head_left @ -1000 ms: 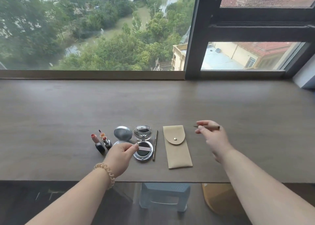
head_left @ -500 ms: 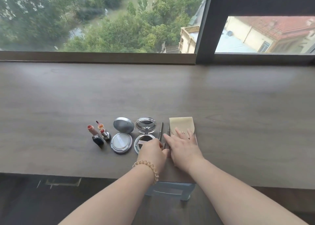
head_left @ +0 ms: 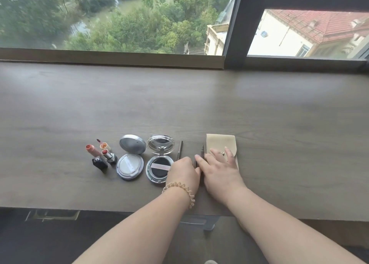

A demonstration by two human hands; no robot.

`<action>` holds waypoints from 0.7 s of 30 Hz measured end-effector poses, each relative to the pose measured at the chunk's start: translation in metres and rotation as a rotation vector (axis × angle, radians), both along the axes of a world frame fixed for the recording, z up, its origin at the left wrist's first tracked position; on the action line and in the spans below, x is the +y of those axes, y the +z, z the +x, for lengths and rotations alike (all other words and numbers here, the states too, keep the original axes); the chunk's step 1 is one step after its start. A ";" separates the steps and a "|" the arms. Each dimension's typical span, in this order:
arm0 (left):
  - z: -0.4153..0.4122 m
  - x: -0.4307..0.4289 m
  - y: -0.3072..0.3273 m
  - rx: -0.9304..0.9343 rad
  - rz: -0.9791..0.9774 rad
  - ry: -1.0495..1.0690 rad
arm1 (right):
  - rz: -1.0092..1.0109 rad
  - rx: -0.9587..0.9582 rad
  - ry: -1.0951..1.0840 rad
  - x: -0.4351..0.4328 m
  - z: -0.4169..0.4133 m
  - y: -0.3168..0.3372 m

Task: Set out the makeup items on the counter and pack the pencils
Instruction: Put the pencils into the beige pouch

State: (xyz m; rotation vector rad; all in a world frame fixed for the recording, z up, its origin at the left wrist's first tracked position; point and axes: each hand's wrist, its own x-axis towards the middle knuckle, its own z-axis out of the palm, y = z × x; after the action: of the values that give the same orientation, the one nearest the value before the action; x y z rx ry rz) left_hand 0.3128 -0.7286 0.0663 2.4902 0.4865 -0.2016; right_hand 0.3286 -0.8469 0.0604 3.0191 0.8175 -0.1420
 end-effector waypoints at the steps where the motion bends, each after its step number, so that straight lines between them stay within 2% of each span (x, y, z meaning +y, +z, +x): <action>1: 0.000 -0.001 -0.001 -0.004 0.001 -0.002 | 0.003 -0.001 -0.005 0.001 0.000 -0.001; 6: -0.012 0.007 0.000 -0.076 -0.060 0.052 | 0.125 -0.110 -0.019 0.005 0.000 0.011; 9: -0.023 0.020 0.005 -0.149 -0.069 0.127 | 0.231 -0.236 0.090 0.020 0.004 0.017; 12: -0.031 0.039 0.013 -0.191 -0.072 0.192 | 0.172 -0.224 0.208 0.042 0.006 0.017; 16: -0.034 0.063 0.023 -0.195 -0.088 0.255 | 0.035 -0.046 0.226 0.056 0.013 0.011; 21: -0.034 0.082 0.025 -0.208 -0.099 0.319 | -0.064 -0.137 0.302 0.057 0.021 0.019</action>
State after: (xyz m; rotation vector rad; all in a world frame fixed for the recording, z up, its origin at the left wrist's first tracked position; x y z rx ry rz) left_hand 0.2785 -0.6463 0.0914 2.2673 0.7546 0.1545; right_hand 0.3498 -0.7896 0.0796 2.7660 1.2118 0.0409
